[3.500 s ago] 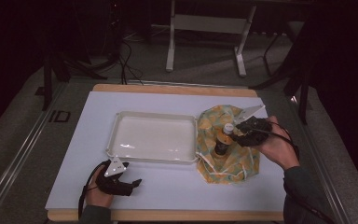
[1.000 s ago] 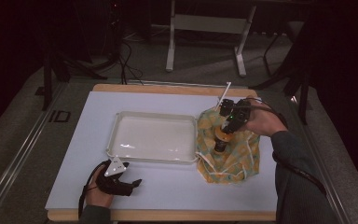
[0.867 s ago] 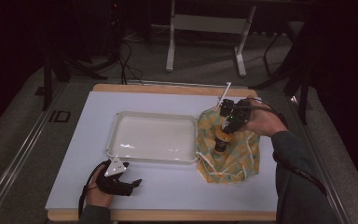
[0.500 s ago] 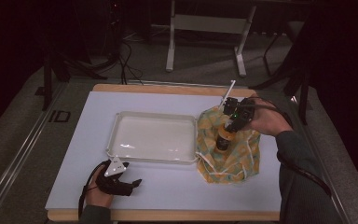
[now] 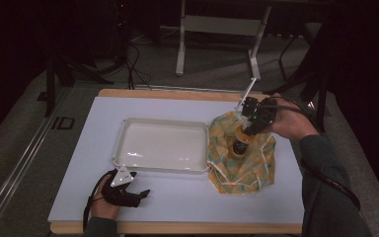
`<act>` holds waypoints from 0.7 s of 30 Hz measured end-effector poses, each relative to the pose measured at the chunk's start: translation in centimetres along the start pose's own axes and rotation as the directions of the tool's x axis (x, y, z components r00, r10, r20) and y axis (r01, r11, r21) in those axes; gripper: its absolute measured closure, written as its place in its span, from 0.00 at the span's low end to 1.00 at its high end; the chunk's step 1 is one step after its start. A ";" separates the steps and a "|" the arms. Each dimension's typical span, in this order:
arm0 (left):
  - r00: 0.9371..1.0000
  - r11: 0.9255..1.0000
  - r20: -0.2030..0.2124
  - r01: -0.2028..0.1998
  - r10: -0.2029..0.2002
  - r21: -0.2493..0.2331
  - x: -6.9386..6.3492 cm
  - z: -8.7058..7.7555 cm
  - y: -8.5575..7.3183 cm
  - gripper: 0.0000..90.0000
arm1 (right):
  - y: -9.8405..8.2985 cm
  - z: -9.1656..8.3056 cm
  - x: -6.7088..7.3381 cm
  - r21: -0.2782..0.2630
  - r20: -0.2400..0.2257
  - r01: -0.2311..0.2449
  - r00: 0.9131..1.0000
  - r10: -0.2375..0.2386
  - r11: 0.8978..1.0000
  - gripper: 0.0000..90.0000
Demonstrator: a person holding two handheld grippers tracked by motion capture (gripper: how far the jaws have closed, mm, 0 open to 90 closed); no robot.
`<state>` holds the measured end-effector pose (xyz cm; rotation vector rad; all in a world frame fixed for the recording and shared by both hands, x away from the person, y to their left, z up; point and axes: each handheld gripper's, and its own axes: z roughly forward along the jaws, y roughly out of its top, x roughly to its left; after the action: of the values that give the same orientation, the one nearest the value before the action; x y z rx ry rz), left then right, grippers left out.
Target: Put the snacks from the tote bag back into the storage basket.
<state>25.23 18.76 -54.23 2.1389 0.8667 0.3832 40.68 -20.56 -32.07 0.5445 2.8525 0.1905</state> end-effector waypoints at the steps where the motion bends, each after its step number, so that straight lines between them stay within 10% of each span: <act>1: 1.000 1.000 0.001 -0.001 0.001 0.000 0.0 0.0 0.0 0.21 | 0.0 0.0 0.0 0.000 0.000 0.000 1.000 0.000 1.000 0.65; 21: 1.000 1.000 0.002 0.000 0.000 0.000 0.0 0.0 0.0 0.21 | 0.7 -1.7 0.2 -0.035 0.034 0.012 0.999 -0.011 0.999 0.65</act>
<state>25.23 18.75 -54.24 2.1387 0.8657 0.3807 40.37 -19.97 -30.35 0.5193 2.8132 0.2276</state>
